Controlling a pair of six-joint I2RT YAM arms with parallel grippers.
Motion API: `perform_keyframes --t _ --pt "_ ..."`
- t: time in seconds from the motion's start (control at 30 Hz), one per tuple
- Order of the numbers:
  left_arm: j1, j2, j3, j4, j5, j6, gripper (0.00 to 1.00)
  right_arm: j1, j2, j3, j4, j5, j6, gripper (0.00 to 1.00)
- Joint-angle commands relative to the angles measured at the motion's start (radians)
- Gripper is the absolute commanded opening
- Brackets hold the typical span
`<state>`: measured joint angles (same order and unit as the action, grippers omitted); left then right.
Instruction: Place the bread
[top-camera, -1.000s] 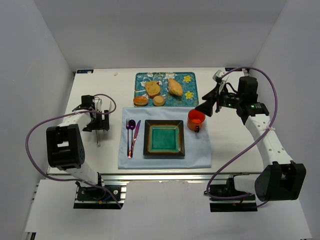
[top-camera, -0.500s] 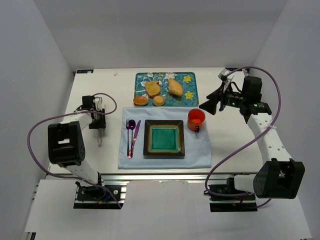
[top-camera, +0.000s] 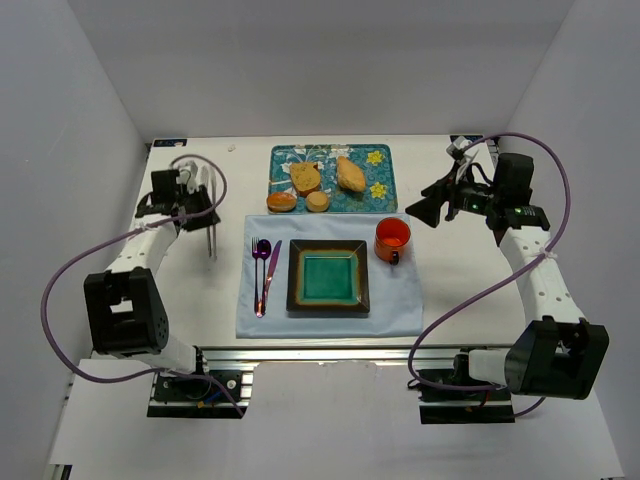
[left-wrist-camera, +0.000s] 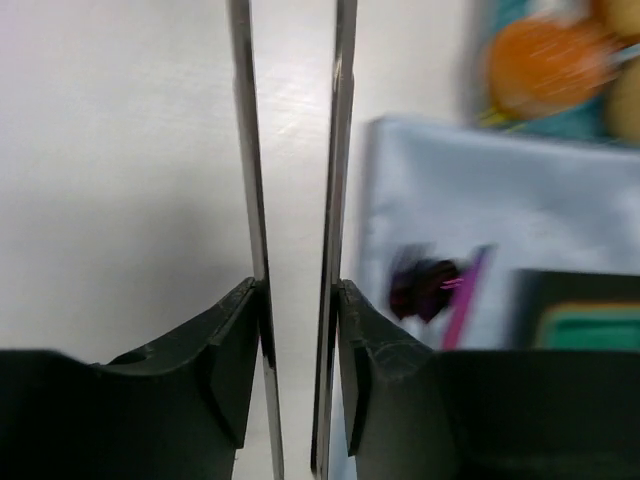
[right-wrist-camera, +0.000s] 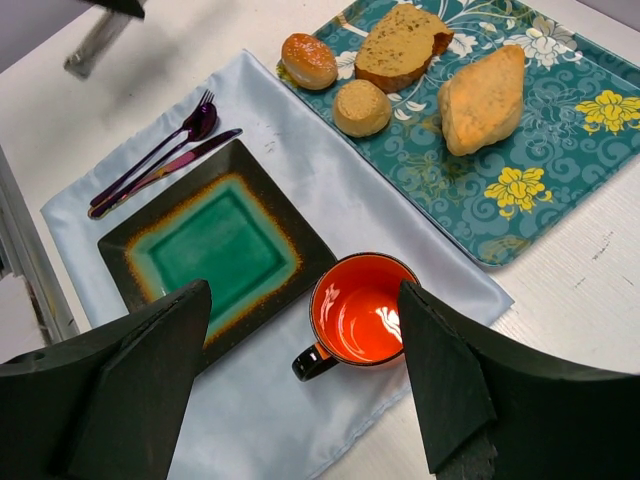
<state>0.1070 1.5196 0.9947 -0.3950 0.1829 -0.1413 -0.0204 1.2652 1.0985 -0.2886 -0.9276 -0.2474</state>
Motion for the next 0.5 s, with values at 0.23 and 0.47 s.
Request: perform_keyframes --t 0.23,0.47 --pt "-0.194 0.013 0.274 -0.062 0.28 -0.227 0.57 -0.024 -0.035 -0.019 0.037 -0.045 0.016 0.8" --pt "-0.326 0.109 0.41 -0.133 0.253 -0.259 0.58 -0.041 -0.047 -0.034 0.031 -0.063 0.014 0.81"
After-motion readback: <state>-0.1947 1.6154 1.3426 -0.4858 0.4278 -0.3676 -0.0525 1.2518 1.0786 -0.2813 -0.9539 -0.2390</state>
